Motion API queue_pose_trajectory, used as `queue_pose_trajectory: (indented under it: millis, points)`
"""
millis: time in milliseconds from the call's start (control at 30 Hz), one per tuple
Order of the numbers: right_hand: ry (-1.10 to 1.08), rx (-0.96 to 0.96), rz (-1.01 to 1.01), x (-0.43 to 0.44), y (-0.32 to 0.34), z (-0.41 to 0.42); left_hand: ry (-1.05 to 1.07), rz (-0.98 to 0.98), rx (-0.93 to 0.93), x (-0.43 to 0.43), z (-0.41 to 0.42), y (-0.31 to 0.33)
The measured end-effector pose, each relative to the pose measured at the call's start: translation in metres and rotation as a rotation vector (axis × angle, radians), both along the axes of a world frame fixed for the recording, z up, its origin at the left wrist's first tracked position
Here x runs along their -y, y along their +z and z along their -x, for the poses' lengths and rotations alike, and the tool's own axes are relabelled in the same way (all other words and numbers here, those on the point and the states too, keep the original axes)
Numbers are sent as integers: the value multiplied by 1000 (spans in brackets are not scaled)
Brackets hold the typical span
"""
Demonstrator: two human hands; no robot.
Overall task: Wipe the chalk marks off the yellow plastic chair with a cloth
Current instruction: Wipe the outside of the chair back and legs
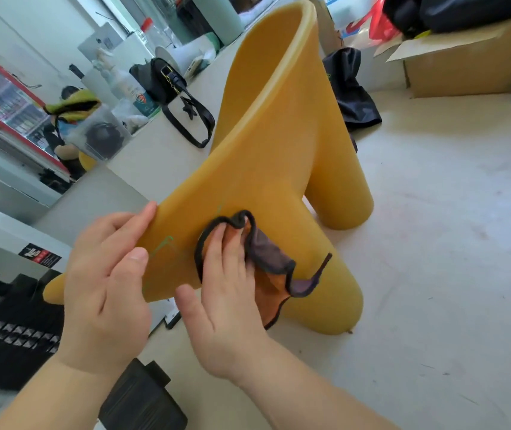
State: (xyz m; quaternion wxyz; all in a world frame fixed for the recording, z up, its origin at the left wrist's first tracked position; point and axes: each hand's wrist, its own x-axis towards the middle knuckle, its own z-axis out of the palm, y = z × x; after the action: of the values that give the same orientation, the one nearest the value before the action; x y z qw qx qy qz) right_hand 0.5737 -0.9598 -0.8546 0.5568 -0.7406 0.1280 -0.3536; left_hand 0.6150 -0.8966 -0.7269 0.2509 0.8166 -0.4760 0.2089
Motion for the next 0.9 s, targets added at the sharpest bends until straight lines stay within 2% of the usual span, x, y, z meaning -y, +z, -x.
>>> queue_pose_trajectory:
  millis: [133, 267, 367, 433, 533, 633, 733, 900]
  points:
    - [-222, 8, 42, 41, 13, -14, 7, -13, 20, 9, 6, 2]
    - [-313, 96, -278, 137, 50, -17, 7, -70, 9, 42, 28, 10]
    - [-292, 229, -344, 177, 53, -2, -4, -144, -3, 75, 45, 23]
    - [-292, 174, -270, 159, 40, 5, 21, -201, 9, 95, 52, 35]
    - [-256, 146, -194, 83, 3, 8, 63, -267, 9, 109, 52, 55]
    - [-158, 120, -202, 28, -24, 14, 18, -372, -34, 97, 43, 61]
    - [-209, 73, -196, 41, -15, 14, -25, -426, -14, 68, 39, 49]
    - [-279, 51, -318, 133, 47, 9, 56, -363, 30, 26, 36, 41]
